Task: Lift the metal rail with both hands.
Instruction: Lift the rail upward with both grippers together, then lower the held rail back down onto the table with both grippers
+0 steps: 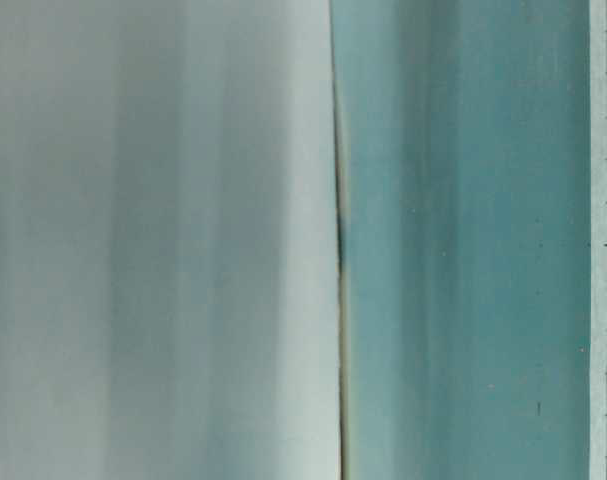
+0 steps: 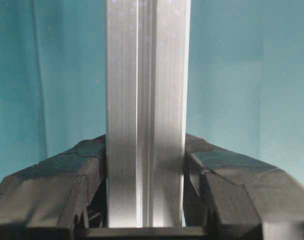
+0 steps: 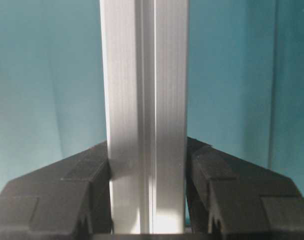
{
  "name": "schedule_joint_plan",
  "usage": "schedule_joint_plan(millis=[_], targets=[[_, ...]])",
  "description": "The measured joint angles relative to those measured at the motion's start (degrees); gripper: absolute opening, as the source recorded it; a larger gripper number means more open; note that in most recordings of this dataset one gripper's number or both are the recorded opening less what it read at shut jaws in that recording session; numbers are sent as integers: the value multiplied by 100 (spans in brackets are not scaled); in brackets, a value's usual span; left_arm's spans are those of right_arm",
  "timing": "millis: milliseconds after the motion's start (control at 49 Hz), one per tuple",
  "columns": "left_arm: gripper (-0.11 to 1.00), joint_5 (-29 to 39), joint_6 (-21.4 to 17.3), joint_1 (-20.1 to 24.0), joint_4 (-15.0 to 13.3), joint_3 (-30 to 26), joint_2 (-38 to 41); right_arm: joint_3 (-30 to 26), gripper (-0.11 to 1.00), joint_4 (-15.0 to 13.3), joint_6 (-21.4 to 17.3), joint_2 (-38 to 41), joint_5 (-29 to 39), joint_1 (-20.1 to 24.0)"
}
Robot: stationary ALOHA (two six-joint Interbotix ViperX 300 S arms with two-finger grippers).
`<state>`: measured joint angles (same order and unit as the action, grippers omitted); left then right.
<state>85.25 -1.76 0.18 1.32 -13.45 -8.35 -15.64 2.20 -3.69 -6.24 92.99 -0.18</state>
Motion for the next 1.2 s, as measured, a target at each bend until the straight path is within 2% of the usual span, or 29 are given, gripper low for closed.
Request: schedule_joint_plan(millis=[327,408,633,1000,1204], targets=[[36,0,0,-9,0,18,9,79,38,-26,9,-26,-9,0],[35,-53,9,-9,0,185,9,237,38,-26,18,-35,-26,0],[35,-791,62,-18,0,1266,9,1230,38,-35,334,-26,-475,-35],[35,-2531,26,-9,0,3146,-9,2839,38,-35,527,-62,-2171,-70],[36,-3357,158,79,0,3823,-9,3718,38,-35,519,35,-3226,-62]])
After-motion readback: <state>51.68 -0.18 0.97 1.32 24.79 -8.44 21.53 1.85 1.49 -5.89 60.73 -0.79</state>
